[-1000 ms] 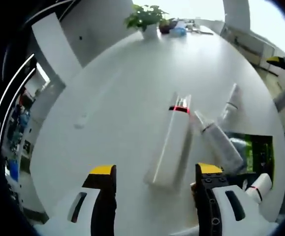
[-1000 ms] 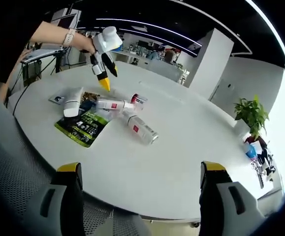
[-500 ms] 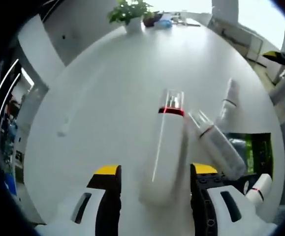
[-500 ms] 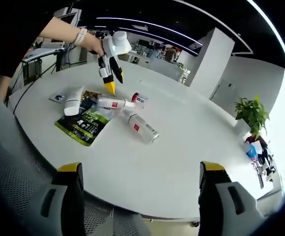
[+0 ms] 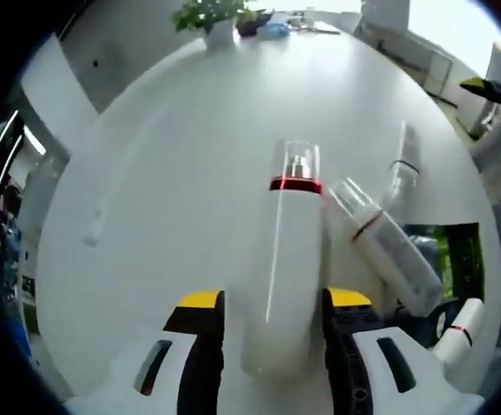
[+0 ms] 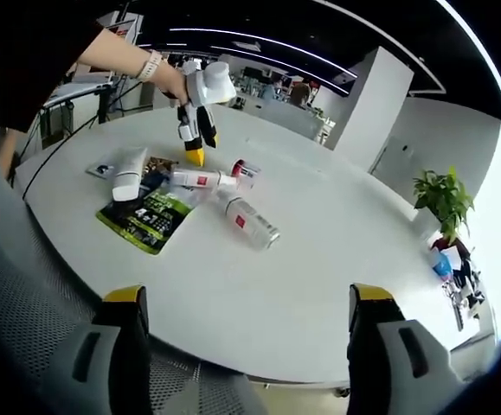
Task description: Arrange the skincare products in the storage area until every visible bottle or jar stands upright without overlapping.
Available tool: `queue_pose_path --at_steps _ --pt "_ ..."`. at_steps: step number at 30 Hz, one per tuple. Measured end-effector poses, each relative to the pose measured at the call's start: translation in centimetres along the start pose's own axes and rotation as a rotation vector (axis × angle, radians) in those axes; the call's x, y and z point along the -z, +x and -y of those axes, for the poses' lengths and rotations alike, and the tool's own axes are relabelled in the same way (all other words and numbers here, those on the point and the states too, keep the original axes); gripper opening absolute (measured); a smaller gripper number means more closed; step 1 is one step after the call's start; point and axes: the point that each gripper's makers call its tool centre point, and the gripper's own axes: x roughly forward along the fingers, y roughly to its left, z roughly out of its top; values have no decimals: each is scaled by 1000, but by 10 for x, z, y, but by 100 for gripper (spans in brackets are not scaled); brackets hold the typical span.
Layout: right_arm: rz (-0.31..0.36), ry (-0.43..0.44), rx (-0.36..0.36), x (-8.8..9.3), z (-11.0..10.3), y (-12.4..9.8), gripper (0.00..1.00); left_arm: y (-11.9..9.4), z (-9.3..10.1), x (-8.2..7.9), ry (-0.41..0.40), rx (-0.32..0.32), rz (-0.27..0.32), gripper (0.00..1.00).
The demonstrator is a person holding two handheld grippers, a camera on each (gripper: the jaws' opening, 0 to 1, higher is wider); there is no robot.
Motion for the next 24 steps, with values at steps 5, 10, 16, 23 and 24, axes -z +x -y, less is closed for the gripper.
queue_pose_path --at_steps 5,10,16,23,24 --pt "-2 -1 0 0 0 0 95 0 8 -1 5 27 -4 32" --pt "-1 -2 0 0 0 0 95 0 10 -2 -25 28 4 32" --pt "3 -1 0 0 0 0 95 1 16 0 -83 49 17 27" --pt "7 0 3 -1 1 0 95 3 19 2 -160 22 4 27" --pt "9 0 3 -1 1 0 95 3 19 2 -168 20 3 26"
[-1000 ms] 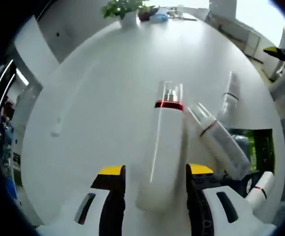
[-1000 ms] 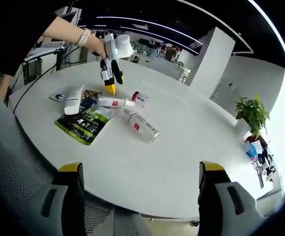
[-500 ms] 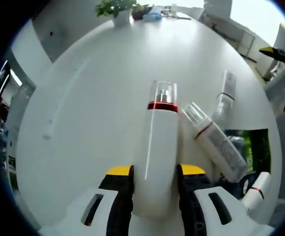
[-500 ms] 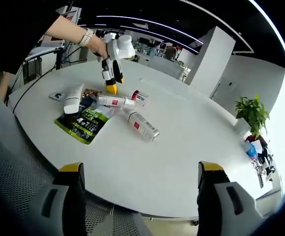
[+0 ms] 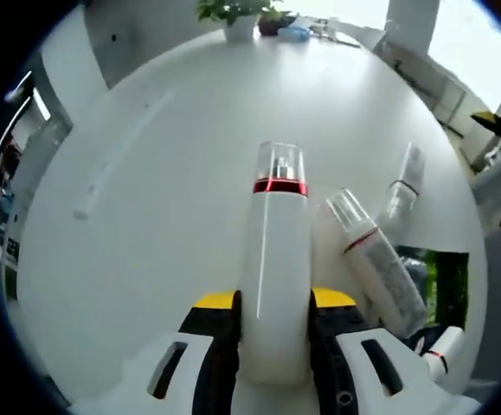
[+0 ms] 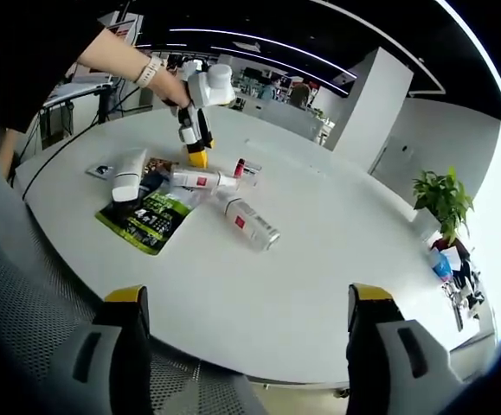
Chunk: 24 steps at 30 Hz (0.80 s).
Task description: Arrange the skincare products in the storage area until every visible bottle or jar stands upright without overlapping.
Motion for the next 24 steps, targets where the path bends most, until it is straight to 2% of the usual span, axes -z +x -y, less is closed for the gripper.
queue_pose_path --at_steps 4,13,16,24 --pt "-1 0 1 0 0 0 95 0 1 0 -18 -12 5 26" --pt "0 -1 5 0 0 -1 95 1 -8 -3 -120 -47 60 25" --pt "1 -1 7 0 0 -1 95 -1 -6 -2 -165 -31 82 25" --pt "-15 -11 5 3 0 -1 94 -4 -2 2 -220 -24 105 25"
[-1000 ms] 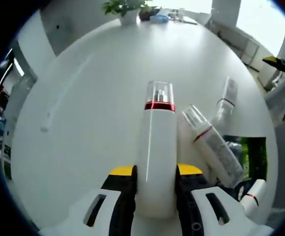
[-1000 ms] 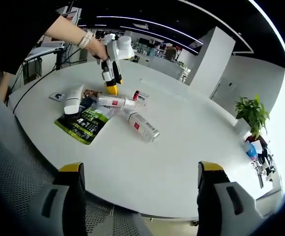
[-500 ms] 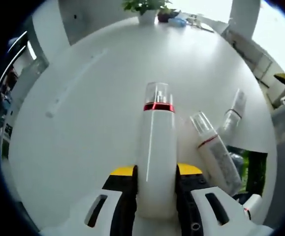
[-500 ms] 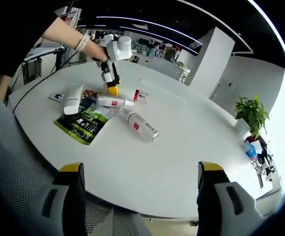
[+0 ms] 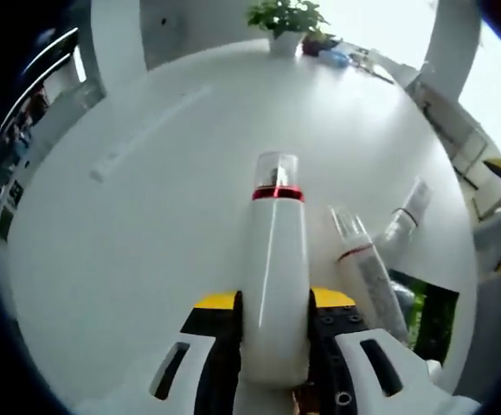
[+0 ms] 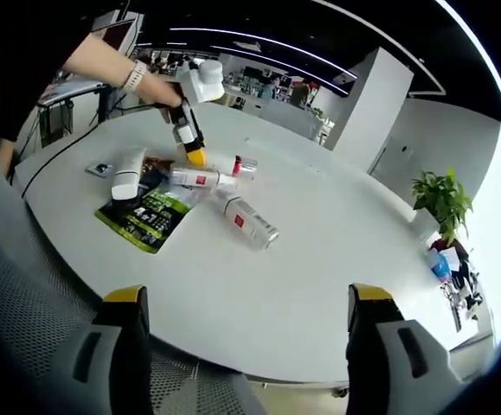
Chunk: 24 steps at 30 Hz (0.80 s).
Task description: Arrange the skincare products in the storage area until every visible bottle or jar stands upright without overlapping.
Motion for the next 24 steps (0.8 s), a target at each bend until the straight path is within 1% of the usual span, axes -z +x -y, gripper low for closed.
queue_pose_path --at_steps 9,12,15,16,20,24 --pt "-3 -4 -2 0 0 0 95 -8 0 -4 -46 -2 53 24" --pt "-3 -7 -4 0 0 0 96 -13 -4 -6 -65 -6 78 24" --pt "-2 -12 -5 0 0 0 96 -19 -6 -11 -88 -11 116 24" --pt "-3 -12 -7 0 0 0 96 -19 -10 -10 -94 -12 121 24" --pt "-19 -21 -16 2 -2 0 97 -25 -14 -15 -109 -27 172 24" --pt "-63 -65 -36 8 -5 1 99 -28 -15 -16 -126 -28 193 24"
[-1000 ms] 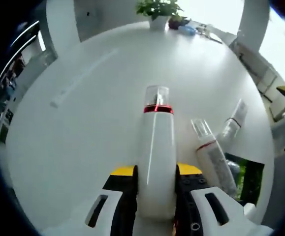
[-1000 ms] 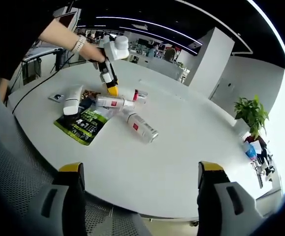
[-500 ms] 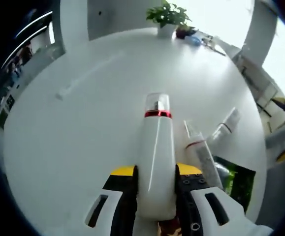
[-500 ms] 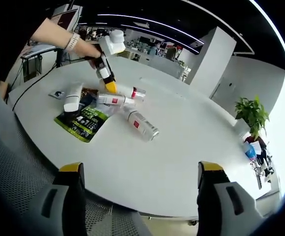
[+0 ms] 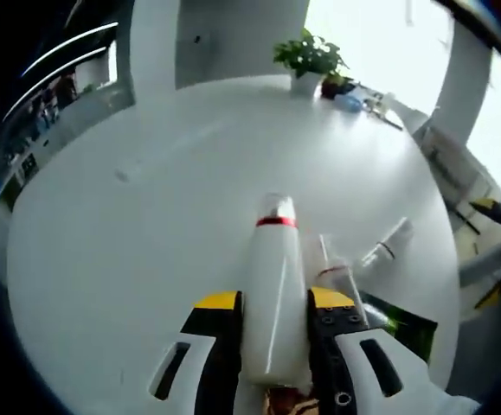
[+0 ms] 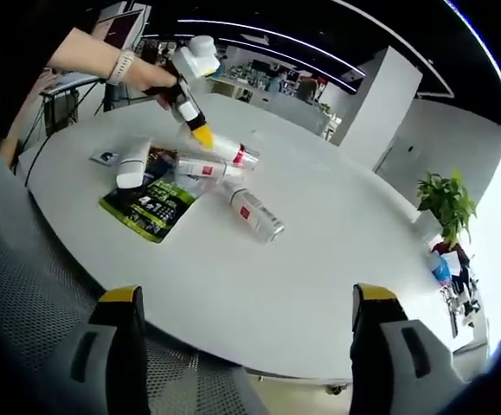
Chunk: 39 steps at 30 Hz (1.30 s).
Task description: Arrange the skincare products in the storage area until every visible bottle or jar stands upright without overlapping.
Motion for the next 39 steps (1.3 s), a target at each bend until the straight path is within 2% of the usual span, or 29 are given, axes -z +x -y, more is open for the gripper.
queue_pose_path --at_steps 3,5,9,12,15,19,22,26,30,31,34,39 --pt "6 -7 -3 -2 1 -2 99 -5 6 0 -10 -1 10 24" --pt "22 17 -10 -6 5 -3 99 -8 9 0 -15 -2 13 24" --pt "97 163 -59 -28 14 -3 97 -12 10 4 -9 -11 0 24" --pt "141 298 -137 -49 18 1 87 -14 12 7 -20 -10 -5 24" --pt "211 366 -179 -69 24 8 85 -16 13 8 -20 -10 -9 24" --pt "260 499 -307 -91 13 20 73 -19 16 9 -27 -11 -13 24" --pt "262 572 -390 -101 -1 36 72 -20 18 10 -26 -12 -16 24" --pt "255 617 -459 -109 -14 50 69 -22 21 12 -42 -9 -27 24" --pt "284 678 -523 -121 -22 60 53 -24 24 14 -47 -10 -34 24" --pt "288 687 -526 -122 -21 64 50 -25 25 15 -47 -10 -36 24" --pt "295 697 -532 -128 -23 71 49 -28 28 15 -51 -7 -37 24" --pt "314 725 -552 -141 -24 79 40 -30 31 17 -62 -2 -34 24"
